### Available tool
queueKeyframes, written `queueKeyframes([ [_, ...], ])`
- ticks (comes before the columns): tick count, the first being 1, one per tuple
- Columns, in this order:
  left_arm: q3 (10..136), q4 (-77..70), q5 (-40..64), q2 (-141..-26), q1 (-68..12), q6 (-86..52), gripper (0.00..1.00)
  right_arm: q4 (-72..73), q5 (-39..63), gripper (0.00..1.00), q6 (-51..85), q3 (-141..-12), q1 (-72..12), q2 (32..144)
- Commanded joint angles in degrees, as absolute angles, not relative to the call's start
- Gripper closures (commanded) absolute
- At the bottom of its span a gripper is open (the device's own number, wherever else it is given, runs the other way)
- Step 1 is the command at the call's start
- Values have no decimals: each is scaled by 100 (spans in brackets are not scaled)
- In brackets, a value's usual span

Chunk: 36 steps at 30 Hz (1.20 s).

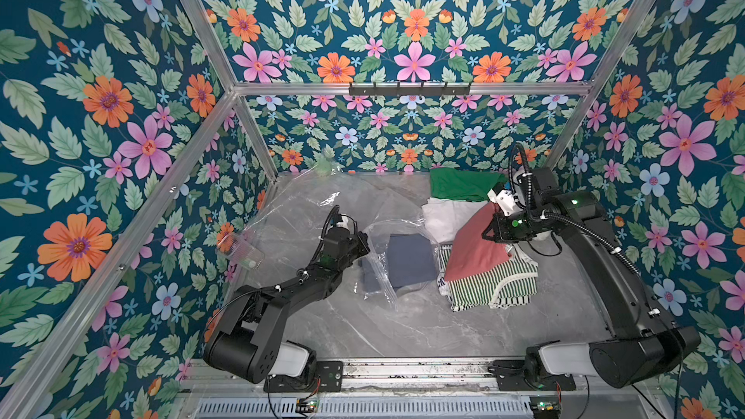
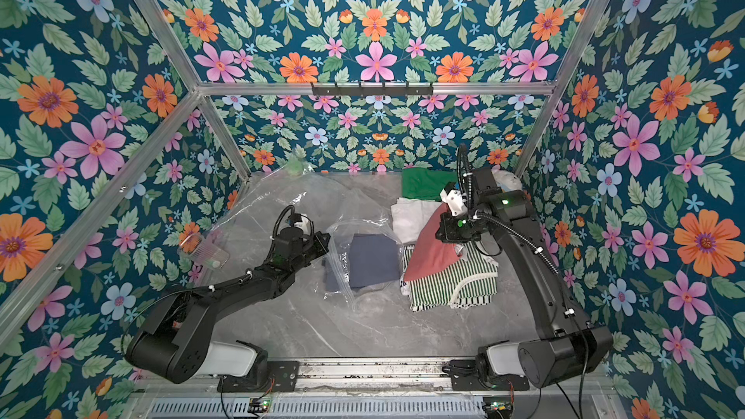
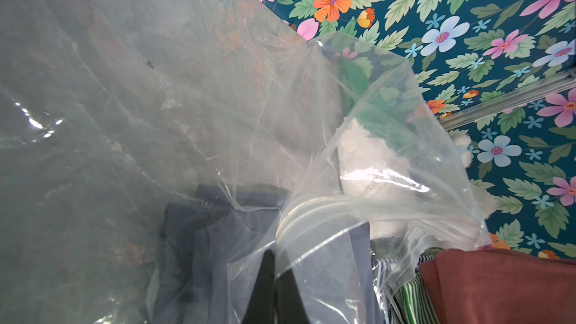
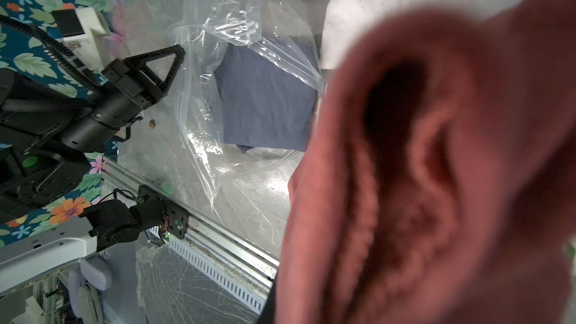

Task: Take the tank top out of the vacuum bag
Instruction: Place the tank top at the center of the board.

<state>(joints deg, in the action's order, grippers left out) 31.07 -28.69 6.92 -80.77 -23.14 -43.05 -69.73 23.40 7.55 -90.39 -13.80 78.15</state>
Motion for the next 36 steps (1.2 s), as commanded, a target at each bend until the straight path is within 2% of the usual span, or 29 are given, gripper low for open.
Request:
queueKeyframes([
  [1,3087,-2962,580,-8077,-2303,-4280,100,-7134,2571,100,643,-9222,-1501,7816],
  [15,3111,-3041,650,-8173,-2305,-4315,100,-7484,1288,100,580,-8426,-1548,7682],
  [28,3093,-3023,624,-8130,-2303,-4298,100,-7884,-551,100,927,-8326,-1421,8240],
  [36,3129,-3023,650,-8192,-2307,-4298,100,-7564,-642,98,1404,-7457,-1222,8272],
])
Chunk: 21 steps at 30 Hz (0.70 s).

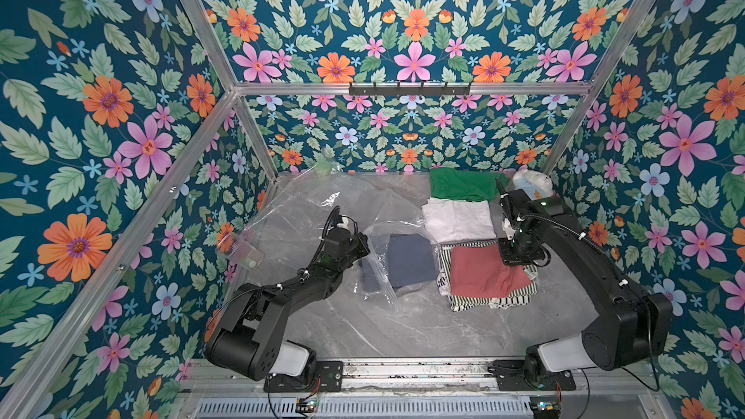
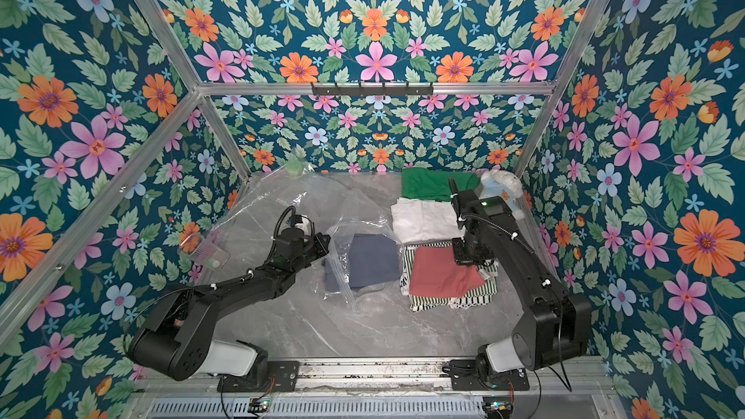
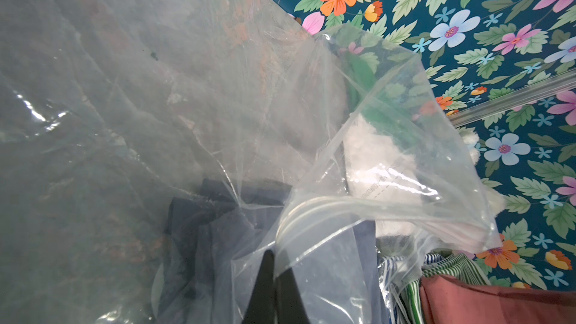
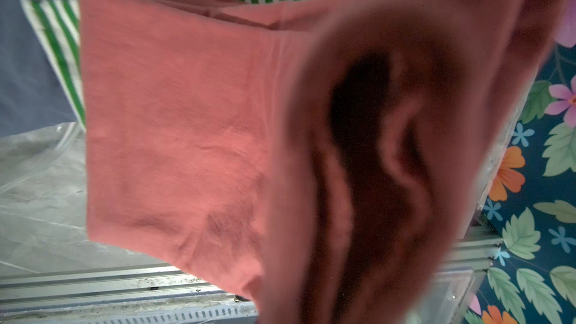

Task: Take the tank top out of the vacuum bag
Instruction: Place the tank top at the center of the board.

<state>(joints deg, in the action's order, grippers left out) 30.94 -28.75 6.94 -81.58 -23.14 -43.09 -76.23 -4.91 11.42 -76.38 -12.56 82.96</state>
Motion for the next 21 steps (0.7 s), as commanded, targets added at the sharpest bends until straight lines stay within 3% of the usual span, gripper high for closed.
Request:
queueKeyframes([
  [1,3138,-3023,667,-8203,-2306,-4304,100,-7478,-637,96,1453,-7359,-1201,8271],
  [5,3153,-3023,673,-8205,-2306,-4298,100,-7225,-637,92,1609,-7080,-1104,8262],
  [6,3155,-3015,677,-8192,-2307,-4298,100,-7184,-625,87,1643,-7039,-1082,8249],
  [10,3164,-2982,677,-8180,-2303,-4280,100,-7180,-882,29,1779,-7086,-1072,8033],
  [11,3164,-2980,672,-8172,-2303,-4276,100,-7182,-989,20,1788,-7145,-1072,7923],
  [13,3156,-2962,659,-8163,-2307,-4263,100,-7212,-1283,14,1847,-7322,-1077,7731],
  [21,3173,-2988,672,-8201,-2309,-4280,100,-6831,-917,13,1826,-7795,-1643,7626],
])
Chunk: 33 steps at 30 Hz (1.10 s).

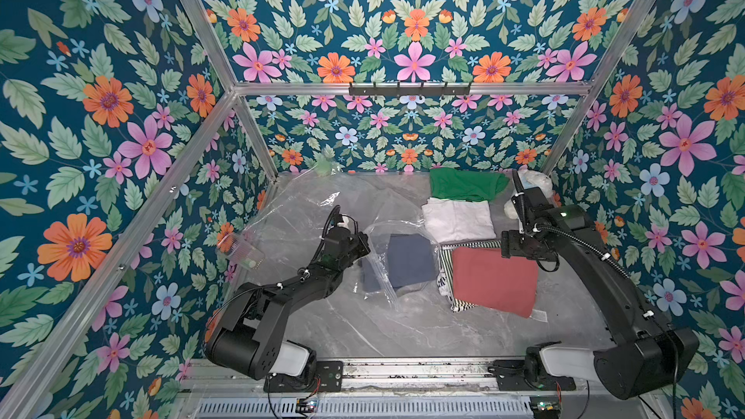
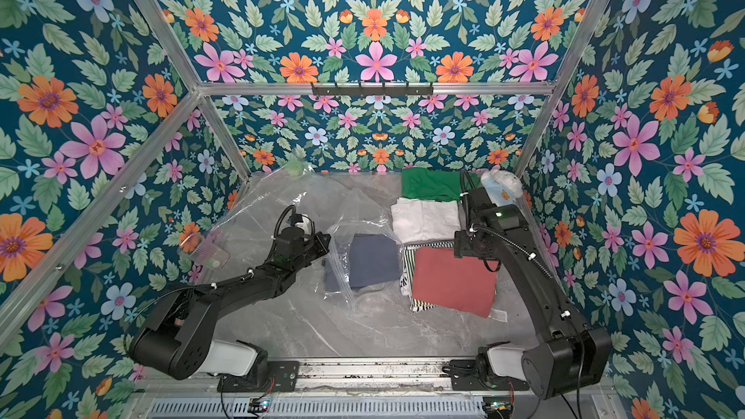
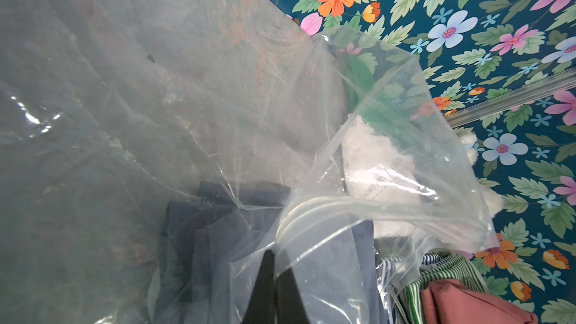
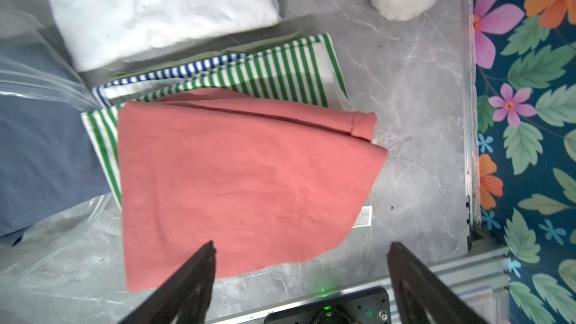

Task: Take the tank top out of the vacuum bag
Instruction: Place the tank top at the center of the board, then adjust the tank top at the center of the board.

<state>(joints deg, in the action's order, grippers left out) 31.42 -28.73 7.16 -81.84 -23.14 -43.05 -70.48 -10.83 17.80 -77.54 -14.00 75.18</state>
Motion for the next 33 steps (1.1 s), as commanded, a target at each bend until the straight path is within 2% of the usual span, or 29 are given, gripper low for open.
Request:
queueKeyframes([
  [1,3173,-2988,677,-8208,-2305,-4280,100,-6734,-820,13,1851,-7789,-1823,7735],
  [10,3164,-2927,615,-8155,-2303,-4227,100,-6324,-718,21,2267,-8055,-3059,9119],
  [17,3147,-2918,604,-8141,-2303,-4219,100,-6576,-1210,32,2355,-8529,-3344,10283],
  [27,3085,-2908,537,-8086,-2297,-4187,100,-7115,-1685,28,2329,-9041,-3525,11268],
  [30,3076,-2900,536,-8077,-2292,-4187,100,-7349,-2029,39,2396,-9054,-3560,11465],
  [33,3076,-2900,545,-8077,-2280,-4183,100,-7401,-2162,59,2443,-9005,-3594,11340],
])
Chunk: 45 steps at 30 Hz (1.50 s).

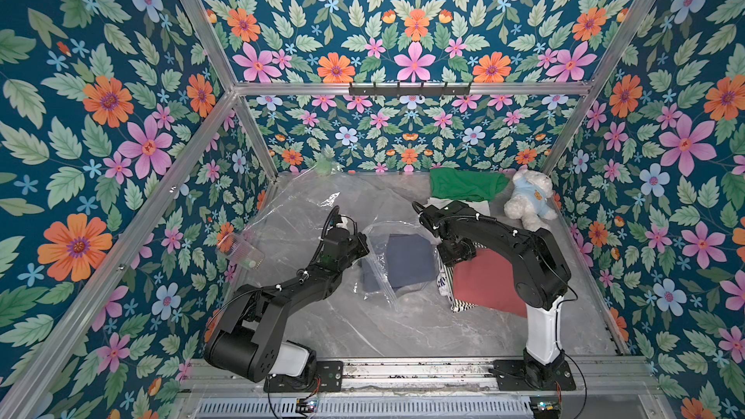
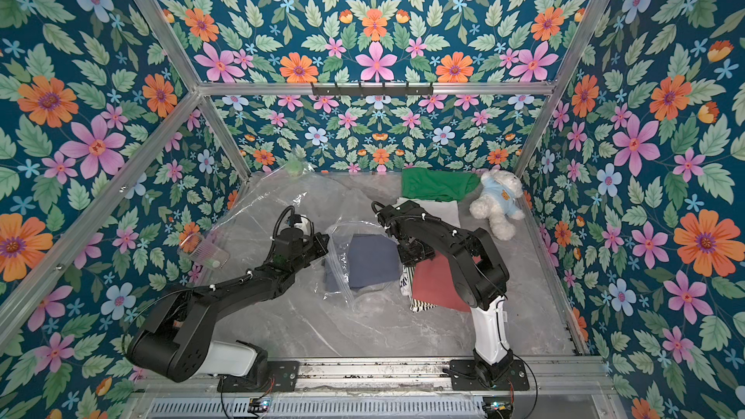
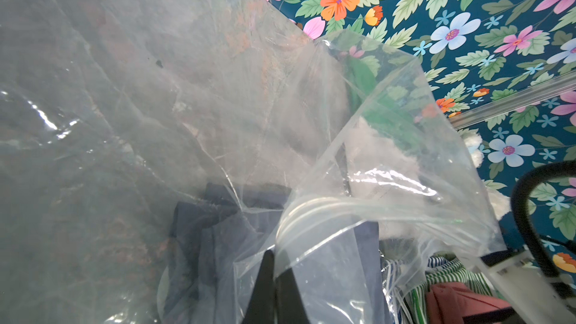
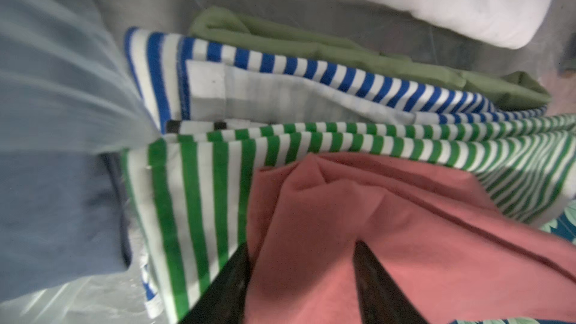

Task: Take the tank top out of the vacuum bag
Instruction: Adjust the tank top at the center of the board.

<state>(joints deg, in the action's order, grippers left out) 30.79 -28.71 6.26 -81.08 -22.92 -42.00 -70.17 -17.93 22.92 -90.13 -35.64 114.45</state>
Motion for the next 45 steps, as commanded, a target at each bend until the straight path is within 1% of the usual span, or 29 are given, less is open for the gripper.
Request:
queueKeyframes([
  [1,3074,-2900,543,-8077,-2279,-4184,100,-7368,-2142,66,2448,-8998,-3608,11248],
  [5,3076,-2934,571,-8117,-2278,-4203,100,-7211,-1821,89,2371,-8984,-3672,10774],
  [7,3067,-2947,589,-8130,-2278,-4216,100,-7094,-1623,97,2322,-8925,-3684,10565],
  [8,3061,-2953,589,-8121,-2278,-4212,100,-7048,-1539,100,2308,-8894,-3695,10475],
  [13,3050,-2953,567,-8104,-2270,-4209,100,-6893,-1109,100,2087,-8767,-3858,10196],
  [17,3050,-2988,598,-8144,-2272,-4232,100,-6884,-1169,100,1893,-8815,-4219,10318],
  [21,3050,-3015,637,-8168,-2268,-4254,100,-6898,-1288,100,1964,-8729,-4272,10590],
  [22,3050,-3015,633,-8159,-2268,-4254,100,-6916,-1397,91,2030,-8703,-4275,10612],
  [24,3050,-2989,617,-8140,-2272,-4231,100,-6871,-1564,66,2096,-8628,-4264,10521],
  [25,3050,-2980,608,-8132,-2269,-4227,100,-6802,-1611,47,2130,-8579,-4269,10401],
  [26,3058,-2969,606,-8130,-2268,-4214,100,-6714,-1626,32,2175,-8509,-4257,10234],
  [28,3076,-2971,615,-8147,-2268,-4225,100,-6432,-1600,19,2327,-8273,-4187,9797],
  [29,3085,-2979,636,-8168,-2269,-4239,100,-6260,-1535,15,2443,-8083,-4117,9566],
  [33,3100,-3045,701,-8251,-2268,-4287,100,-5527,-961,11,3212,-7079,-3506,8220],
  [36,3133,-3059,729,-8305,-2269,-4292,100,-4800,-244,10,3957,-5939,-2822,7041],
  [39,3168,-3086,756,-8376,-2272,-4305,100,-4295,570,10,4691,-4799,-1852,5796],
  [41,3195,-3127,781,-8438,-2280,-4334,100,-4223,987,10,4986,-4117,-1188,4952],
  [43,3228,-3179,825,-8510,-2276,-4369,100,-4441,1292,10,5046,-3743,-609,4354],
  [45,3259,-3214,862,-8581,-2283,-4393,100,-4684,1628,10,4996,-3523,-129,3983],
])
